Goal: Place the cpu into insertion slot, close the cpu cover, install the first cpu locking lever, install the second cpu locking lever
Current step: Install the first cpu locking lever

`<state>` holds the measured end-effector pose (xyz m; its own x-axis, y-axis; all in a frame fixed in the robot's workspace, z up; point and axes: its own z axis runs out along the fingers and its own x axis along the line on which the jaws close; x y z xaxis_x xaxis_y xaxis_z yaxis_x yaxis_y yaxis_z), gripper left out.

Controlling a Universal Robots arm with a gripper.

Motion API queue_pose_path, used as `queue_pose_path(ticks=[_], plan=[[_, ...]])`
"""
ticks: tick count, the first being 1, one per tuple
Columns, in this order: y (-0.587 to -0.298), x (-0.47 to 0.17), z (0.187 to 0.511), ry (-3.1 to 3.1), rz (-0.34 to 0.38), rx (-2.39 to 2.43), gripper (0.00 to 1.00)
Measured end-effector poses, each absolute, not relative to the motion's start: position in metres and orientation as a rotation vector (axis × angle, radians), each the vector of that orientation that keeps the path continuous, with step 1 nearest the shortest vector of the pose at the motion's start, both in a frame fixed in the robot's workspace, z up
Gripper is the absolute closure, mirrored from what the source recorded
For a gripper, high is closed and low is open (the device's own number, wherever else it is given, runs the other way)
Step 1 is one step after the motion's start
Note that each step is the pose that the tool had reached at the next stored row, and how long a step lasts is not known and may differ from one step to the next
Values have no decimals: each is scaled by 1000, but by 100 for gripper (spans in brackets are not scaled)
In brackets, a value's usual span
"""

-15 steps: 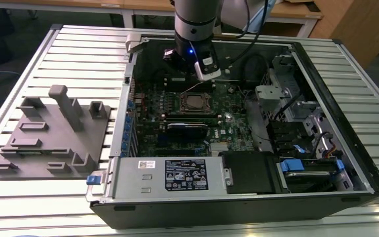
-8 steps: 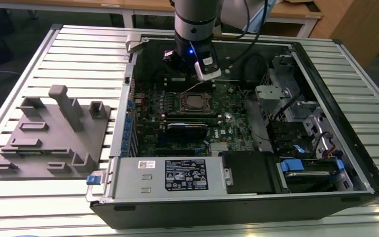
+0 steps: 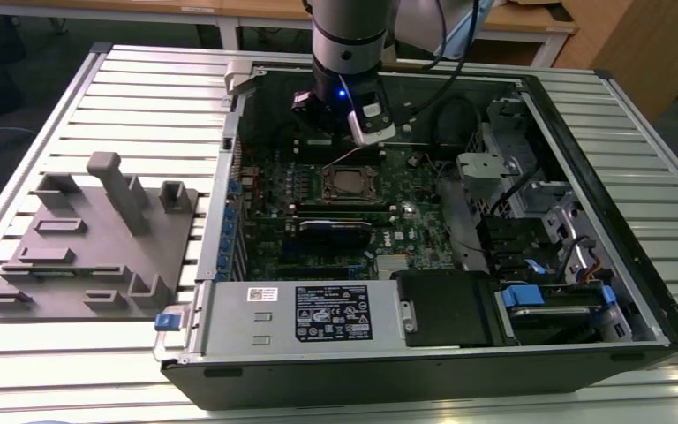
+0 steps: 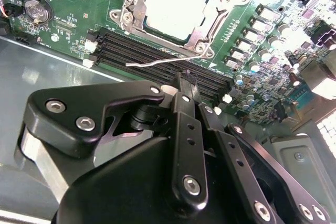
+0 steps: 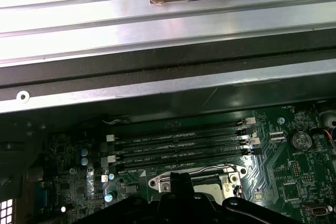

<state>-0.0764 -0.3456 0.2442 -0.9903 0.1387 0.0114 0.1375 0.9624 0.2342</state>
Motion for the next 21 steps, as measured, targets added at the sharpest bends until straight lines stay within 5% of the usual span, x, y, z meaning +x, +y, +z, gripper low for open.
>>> queue_pose_path(ticks=[21], plan=[[-346,-76,242,3107,370,219,90]])
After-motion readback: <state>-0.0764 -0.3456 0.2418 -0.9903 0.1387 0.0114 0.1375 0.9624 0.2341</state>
